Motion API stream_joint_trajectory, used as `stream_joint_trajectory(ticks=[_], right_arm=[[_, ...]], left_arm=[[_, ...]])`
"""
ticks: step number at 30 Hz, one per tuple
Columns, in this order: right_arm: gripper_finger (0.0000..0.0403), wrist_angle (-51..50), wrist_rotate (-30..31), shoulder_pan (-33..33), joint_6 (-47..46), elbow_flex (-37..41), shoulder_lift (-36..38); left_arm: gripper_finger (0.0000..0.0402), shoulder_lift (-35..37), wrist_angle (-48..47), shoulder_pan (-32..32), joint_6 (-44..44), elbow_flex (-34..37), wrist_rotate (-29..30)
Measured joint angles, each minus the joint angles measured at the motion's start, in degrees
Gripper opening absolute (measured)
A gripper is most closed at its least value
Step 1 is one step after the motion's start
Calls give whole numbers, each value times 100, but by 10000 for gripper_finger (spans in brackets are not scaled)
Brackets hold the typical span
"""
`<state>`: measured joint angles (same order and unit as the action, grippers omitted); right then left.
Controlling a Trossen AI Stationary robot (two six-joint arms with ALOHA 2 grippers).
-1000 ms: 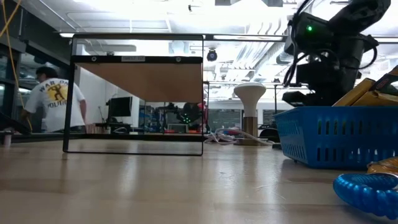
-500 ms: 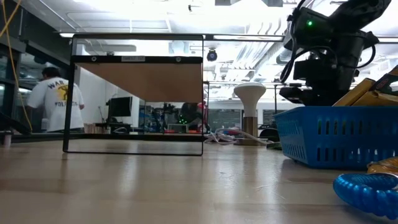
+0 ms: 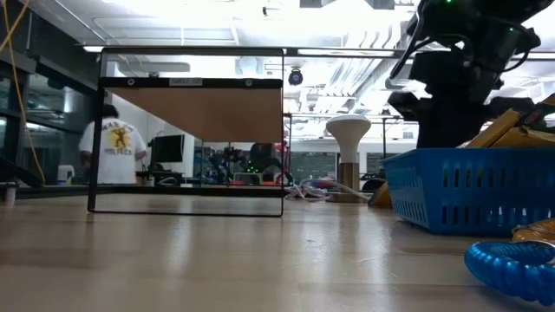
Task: Pick & Place Office Desk Supplies
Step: Put the yellow crayon box into the blue bin
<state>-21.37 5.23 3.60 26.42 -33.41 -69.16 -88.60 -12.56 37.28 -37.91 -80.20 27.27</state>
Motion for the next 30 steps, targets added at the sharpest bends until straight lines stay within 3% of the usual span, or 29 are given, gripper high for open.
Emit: stream_joint_trajectory(ticks=[11, 30], right_arm=[[3, 43, 679, 272, 46, -2, 194], [3, 221, 987, 245, 235, -2, 192]], left_arm=[[77, 0, 0, 0, 0, -1, 0], [77, 2, 0, 0, 0, 0, 0]])
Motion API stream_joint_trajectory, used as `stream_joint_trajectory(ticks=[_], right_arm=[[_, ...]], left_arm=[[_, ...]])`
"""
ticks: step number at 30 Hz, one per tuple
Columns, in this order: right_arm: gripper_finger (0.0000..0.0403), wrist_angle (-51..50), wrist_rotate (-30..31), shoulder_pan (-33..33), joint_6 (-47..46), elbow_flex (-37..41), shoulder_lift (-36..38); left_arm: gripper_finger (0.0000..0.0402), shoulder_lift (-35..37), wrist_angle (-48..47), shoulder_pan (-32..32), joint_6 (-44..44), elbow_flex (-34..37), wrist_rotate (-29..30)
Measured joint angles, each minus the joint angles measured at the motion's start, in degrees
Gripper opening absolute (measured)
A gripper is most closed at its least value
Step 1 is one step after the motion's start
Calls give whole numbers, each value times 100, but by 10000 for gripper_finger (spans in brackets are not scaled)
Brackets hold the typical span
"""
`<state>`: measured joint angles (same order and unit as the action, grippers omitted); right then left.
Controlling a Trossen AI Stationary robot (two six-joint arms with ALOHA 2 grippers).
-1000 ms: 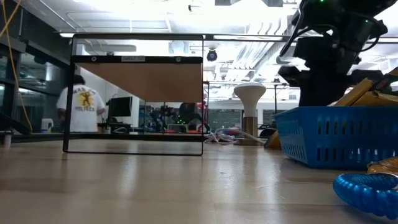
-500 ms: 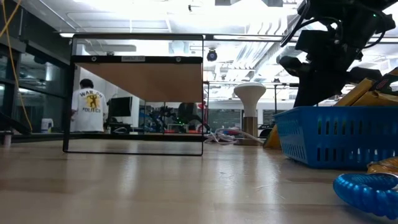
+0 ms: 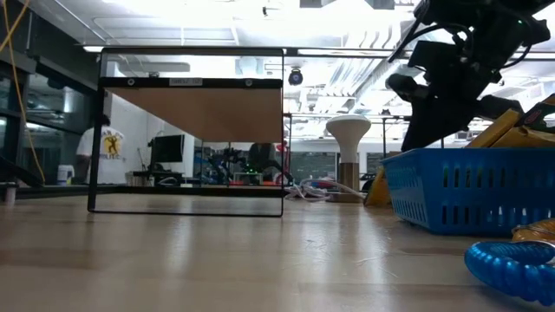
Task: Pick & Place Office Desk Supplies
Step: Put the yellow crayon box into the blue bin
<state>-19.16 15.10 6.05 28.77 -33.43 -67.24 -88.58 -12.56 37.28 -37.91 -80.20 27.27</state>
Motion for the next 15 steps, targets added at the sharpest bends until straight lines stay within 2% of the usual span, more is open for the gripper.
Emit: stream_joint_trajectory(ticks=[8, 15], right_arm=[[3, 241, -18, -420, 125, 0, -2], [3, 278, -331, -870, 153, 0, -2]], left_arm=[[77, -2, 0, 0, 0, 0, 0], [77, -2, 0, 0, 0, 0, 0]])
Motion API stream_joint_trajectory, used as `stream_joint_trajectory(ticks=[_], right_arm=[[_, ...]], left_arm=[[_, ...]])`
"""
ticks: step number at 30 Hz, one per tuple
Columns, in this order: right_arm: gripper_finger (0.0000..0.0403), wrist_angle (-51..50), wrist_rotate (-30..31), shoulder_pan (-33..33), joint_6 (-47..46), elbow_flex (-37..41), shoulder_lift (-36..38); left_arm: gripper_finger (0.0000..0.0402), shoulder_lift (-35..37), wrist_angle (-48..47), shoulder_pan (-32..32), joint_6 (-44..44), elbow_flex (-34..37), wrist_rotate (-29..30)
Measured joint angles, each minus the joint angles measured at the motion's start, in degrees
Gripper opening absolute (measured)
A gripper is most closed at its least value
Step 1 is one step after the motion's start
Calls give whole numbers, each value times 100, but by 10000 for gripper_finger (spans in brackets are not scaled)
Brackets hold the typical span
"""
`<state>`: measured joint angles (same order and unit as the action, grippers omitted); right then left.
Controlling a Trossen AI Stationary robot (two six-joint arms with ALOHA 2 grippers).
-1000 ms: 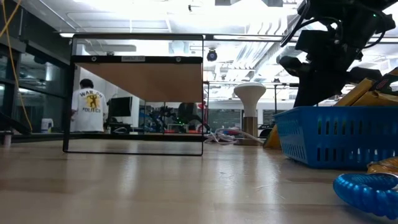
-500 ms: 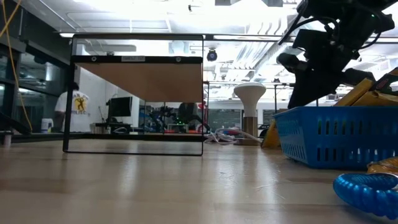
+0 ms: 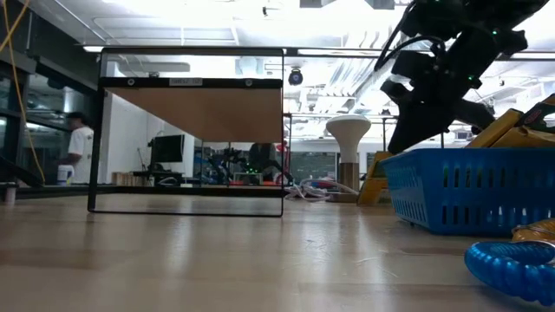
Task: Pick & Place Office Desk Supplies
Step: Put the yellow crayon box into the blue bin
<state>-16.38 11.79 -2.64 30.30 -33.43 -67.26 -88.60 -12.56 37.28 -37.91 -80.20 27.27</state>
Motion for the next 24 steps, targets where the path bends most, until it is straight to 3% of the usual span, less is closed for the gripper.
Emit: stream_joint_trajectory(ticks=[15, 24], right_arm=[[3, 468, -412, -948, 451, 0, -212], [3, 606, -372, -1105, 579, 0, -260]], left_arm=[[77, 0, 0, 0, 0, -2, 0], [77, 0, 0, 0, 0, 0, 0]])
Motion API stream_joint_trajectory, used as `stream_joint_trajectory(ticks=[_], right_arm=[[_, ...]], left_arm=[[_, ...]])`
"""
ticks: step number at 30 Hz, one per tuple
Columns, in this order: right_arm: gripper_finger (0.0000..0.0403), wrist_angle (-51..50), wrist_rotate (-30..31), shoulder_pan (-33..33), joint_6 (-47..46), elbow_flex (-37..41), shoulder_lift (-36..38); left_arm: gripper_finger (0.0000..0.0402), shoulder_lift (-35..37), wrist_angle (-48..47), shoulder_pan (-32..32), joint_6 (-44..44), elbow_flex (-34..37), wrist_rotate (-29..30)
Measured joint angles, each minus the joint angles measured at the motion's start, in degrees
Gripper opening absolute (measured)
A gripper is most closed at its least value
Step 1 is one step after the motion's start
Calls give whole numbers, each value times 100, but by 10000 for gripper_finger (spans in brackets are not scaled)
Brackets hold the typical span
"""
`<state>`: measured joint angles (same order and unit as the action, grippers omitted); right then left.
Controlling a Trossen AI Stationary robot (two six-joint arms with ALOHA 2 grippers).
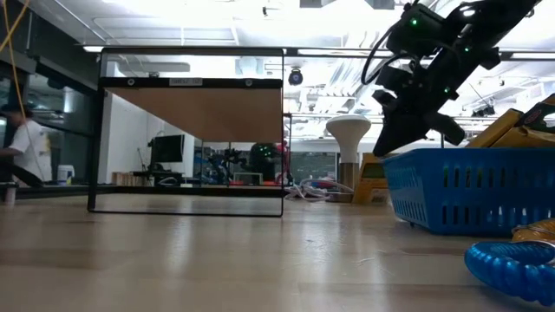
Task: Pick & Place Office Desk Supplies
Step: Put the yellow crayon box into the blue bin
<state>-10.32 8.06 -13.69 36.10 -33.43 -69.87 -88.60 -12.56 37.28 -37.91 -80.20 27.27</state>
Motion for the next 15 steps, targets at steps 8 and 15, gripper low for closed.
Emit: stream_joint_trajectory(ticks=[8, 15], right_arm=[[3, 4, 24, 2, -34, 0, 0], [3, 0, -72, 2, -46, 0, 0]], left_arm=[[77, 1, 0, 0, 0, 0, 0], [77, 1, 0, 0, 0, -1, 0]])
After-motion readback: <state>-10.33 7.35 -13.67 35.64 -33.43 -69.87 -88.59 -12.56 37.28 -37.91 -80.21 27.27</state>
